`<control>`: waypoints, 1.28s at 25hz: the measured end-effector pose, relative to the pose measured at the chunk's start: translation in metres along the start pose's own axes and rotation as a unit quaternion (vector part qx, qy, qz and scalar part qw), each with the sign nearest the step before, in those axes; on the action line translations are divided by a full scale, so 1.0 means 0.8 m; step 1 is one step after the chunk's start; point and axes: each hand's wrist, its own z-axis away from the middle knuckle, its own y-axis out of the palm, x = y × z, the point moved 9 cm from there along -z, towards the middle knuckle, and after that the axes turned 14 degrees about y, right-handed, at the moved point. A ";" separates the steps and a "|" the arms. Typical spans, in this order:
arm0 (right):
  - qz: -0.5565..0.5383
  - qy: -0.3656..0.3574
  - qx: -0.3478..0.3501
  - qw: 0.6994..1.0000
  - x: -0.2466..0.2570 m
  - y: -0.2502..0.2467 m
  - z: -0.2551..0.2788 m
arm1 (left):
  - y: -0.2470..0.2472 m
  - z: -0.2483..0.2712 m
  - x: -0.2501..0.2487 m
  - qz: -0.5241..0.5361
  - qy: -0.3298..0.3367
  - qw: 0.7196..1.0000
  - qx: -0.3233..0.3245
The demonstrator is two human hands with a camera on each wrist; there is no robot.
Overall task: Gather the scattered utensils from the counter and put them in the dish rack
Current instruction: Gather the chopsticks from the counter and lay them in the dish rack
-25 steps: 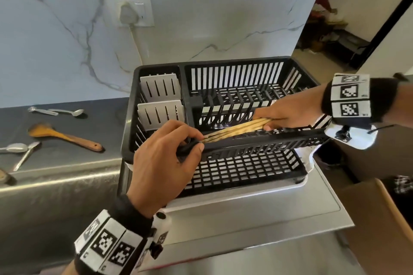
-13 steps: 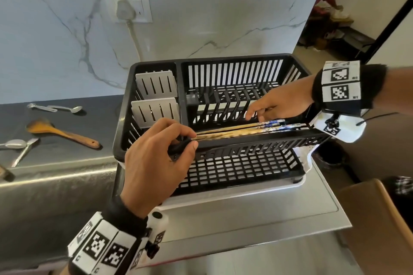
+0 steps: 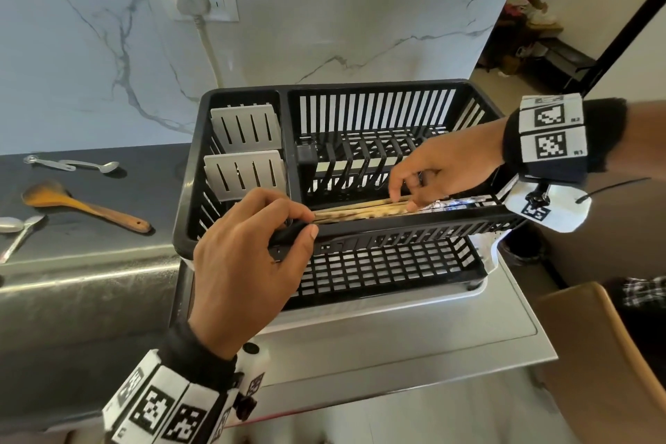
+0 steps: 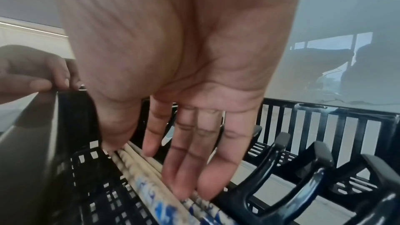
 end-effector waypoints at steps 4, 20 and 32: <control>0.042 0.002 -0.005 0.999 -0.005 0.003 -0.002 | -0.001 0.001 0.000 0.004 0.003 1.000 -0.006; 0.131 0.048 -0.043 0.989 -0.001 -0.008 -0.015 | -0.001 0.003 0.000 -0.002 -0.004 1.000 -0.017; 0.036 0.046 0.067 0.996 -0.001 0.023 -0.001 | -0.003 0.001 -0.003 -0.005 -0.013 1.000 -0.019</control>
